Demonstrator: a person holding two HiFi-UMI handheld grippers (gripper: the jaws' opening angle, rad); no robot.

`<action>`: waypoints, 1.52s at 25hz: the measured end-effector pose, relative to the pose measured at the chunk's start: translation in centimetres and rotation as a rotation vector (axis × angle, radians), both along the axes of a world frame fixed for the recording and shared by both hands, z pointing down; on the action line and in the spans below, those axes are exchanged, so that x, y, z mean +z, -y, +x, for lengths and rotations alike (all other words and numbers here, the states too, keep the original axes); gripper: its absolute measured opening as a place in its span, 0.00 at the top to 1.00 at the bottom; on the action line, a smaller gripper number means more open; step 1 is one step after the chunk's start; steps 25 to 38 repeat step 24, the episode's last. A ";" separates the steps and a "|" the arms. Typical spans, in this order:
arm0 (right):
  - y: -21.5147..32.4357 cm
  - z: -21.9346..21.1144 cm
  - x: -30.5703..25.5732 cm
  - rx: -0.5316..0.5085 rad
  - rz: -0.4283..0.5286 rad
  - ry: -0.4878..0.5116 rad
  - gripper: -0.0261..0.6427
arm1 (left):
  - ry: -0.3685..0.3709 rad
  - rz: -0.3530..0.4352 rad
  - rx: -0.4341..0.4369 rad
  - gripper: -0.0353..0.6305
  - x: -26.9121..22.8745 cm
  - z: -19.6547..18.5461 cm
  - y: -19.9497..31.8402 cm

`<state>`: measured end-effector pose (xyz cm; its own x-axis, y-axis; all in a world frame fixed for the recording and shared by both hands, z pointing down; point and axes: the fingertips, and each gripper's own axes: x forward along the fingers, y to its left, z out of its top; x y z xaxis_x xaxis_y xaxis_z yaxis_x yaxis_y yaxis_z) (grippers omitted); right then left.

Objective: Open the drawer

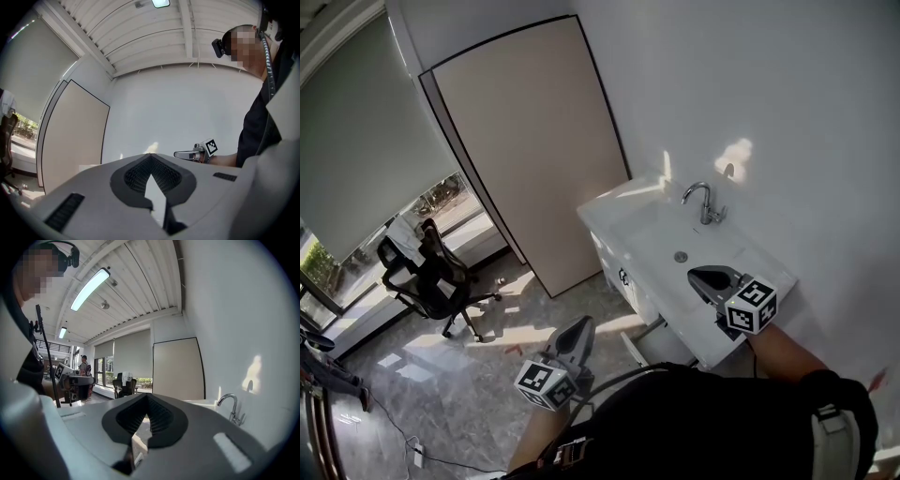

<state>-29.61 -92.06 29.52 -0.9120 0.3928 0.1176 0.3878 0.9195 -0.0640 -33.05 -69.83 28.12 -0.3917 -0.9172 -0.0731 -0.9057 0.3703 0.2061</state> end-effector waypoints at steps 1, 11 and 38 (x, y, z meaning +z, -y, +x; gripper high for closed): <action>0.1 0.0 -0.1 0.002 0.004 0.004 0.97 | -0.002 0.007 0.004 0.95 -0.2 0.0 0.1; 0.1 0.2 -0.2 0.002 0.040 0.011 0.97 | 0.000 0.003 0.002 0.95 -0.5 -0.2 0.1; -0.2 0.0 0.2 -0.001 0.054 0.010 0.97 | 0.000 0.010 -0.005 0.95 -0.2 -0.3 -0.4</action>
